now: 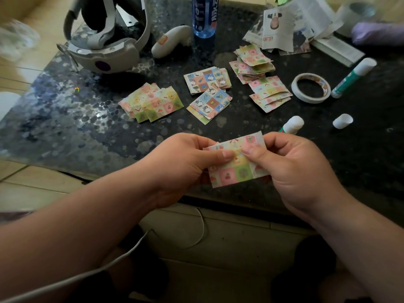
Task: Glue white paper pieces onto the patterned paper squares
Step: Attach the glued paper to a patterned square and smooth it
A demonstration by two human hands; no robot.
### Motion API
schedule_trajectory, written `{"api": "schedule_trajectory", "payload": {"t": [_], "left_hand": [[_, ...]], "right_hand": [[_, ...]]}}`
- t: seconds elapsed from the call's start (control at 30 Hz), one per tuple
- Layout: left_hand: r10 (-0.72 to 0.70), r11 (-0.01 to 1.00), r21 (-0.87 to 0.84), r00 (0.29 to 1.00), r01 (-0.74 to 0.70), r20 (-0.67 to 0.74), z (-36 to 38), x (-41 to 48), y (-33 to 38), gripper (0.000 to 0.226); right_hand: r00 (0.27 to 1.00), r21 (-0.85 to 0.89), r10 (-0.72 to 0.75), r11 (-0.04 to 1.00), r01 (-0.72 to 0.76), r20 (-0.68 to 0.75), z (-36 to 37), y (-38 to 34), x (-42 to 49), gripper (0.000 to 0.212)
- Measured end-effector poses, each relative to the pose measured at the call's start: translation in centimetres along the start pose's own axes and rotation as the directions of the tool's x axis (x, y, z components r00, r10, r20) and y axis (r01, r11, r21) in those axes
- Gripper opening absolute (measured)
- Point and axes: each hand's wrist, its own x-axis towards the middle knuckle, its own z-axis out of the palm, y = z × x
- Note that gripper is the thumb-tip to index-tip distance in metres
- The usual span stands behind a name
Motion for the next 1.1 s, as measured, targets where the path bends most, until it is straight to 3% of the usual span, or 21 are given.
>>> {"api": "schedule_trajectory", "payload": {"t": [0.17,0.4,0.57,0.63,0.8,1.1], "left_hand": [[0.036,0.999,0.026,0.999,-0.036,0.02,0.0,-0.3,0.1,0.039],[0.156,0.987,-0.022,0.981,-0.16,-0.118,-0.1,0.0,0.3,0.006],[0.195,0.98,0.004,0.968,-0.197,-0.161,-0.1,0.2,0.2,0.008],[0.206,0.977,-0.014,0.958,-0.213,-0.201,-0.1,0.2,0.2,0.013],[0.129,0.983,-0.102,0.971,-0.152,-0.203,0.0,0.1,0.6,0.03],[0.17,0.976,-0.091,0.951,-0.199,-0.257,-0.7,0.3,0.9,0.016]], "right_hand": [[0.997,0.019,-0.021,1.0,0.02,0.072,-0.2,0.4,-0.1,0.012],[0.999,0.072,0.019,0.997,-0.023,0.047,-0.4,0.0,0.1,0.017],[0.994,0.108,0.071,0.991,-0.08,0.081,-0.2,-0.1,0.0,0.025],[0.997,0.043,0.044,0.998,-0.047,0.07,-0.2,-0.3,-0.1,0.015],[1.0,-0.008,-0.005,1.0,0.005,-0.002,-0.1,-0.6,-0.1,0.026],[0.996,0.092,0.079,0.993,-0.075,-0.035,-0.6,-1.0,0.0,0.03]]}}
